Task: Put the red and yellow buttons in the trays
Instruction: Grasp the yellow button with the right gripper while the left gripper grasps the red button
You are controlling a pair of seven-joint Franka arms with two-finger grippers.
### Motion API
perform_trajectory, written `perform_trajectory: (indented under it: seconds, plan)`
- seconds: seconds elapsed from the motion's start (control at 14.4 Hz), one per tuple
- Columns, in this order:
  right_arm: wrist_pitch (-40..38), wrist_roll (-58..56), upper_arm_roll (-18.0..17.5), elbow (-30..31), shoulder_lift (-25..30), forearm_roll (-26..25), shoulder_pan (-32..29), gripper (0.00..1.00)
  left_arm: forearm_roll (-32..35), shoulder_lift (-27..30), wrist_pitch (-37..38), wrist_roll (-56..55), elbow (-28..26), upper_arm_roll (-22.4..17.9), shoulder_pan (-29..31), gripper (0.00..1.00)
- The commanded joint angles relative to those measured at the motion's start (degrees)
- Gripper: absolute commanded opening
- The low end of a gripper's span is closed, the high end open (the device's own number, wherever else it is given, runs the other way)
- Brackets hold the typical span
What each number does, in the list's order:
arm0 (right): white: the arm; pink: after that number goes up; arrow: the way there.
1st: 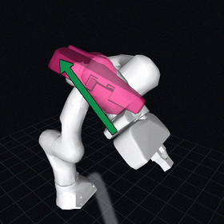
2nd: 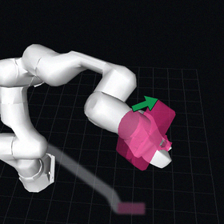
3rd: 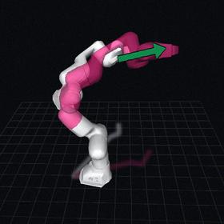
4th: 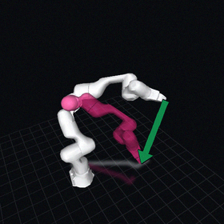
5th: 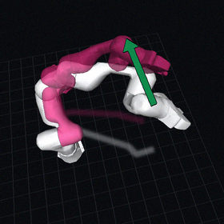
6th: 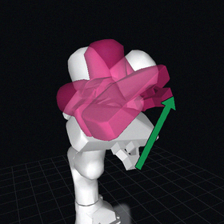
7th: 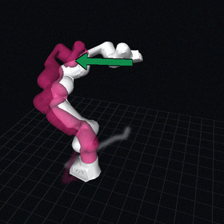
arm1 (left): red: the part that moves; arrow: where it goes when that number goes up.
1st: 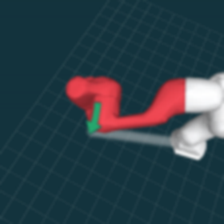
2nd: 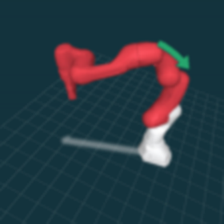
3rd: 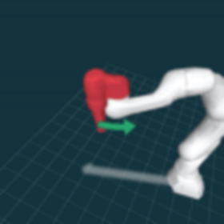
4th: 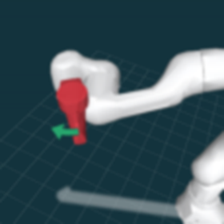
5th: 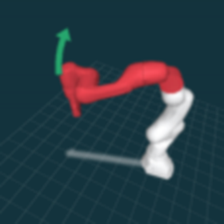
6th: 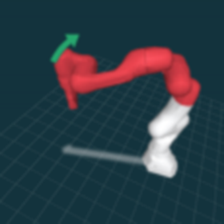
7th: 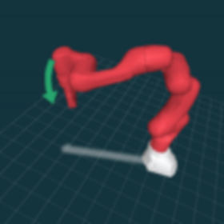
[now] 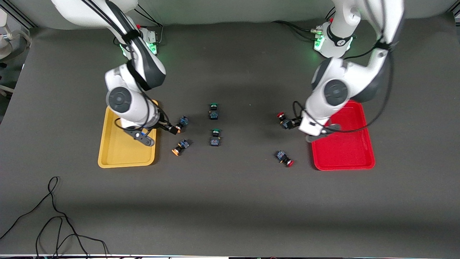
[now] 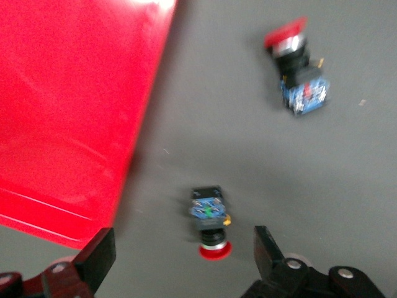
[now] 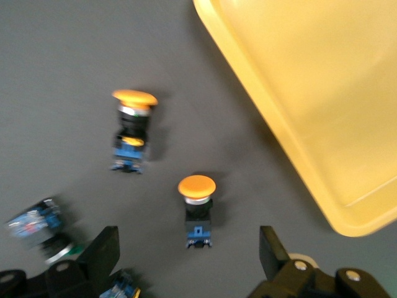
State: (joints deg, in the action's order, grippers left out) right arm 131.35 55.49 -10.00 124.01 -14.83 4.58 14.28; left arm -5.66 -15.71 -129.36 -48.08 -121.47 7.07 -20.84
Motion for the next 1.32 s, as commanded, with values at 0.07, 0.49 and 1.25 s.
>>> perform_trajectory:
  seconds: [0.07,0.49,1.25]
  plan:
    - [9.7,3.1,-1.6,8.1,-0.4,1.0,-0.6,1.0,-4.9,-5.7,-9.1,-2.7,-2.4,-0.8,-3.5,0.96]
    - [20.7,8.7,-4.9,10.8,-6.2,1.0,-0.2,1.0,-5.1,-9.5,-14.3,-2.6,-4.2,-0.7,-3.5,0.8]
    - [11.5,8.0,-5.1,10.0,2.8,1.0,-0.6,0.02,-6.6,7.4,17.1,1.6,5.3,-1.1,5.5,0.0]
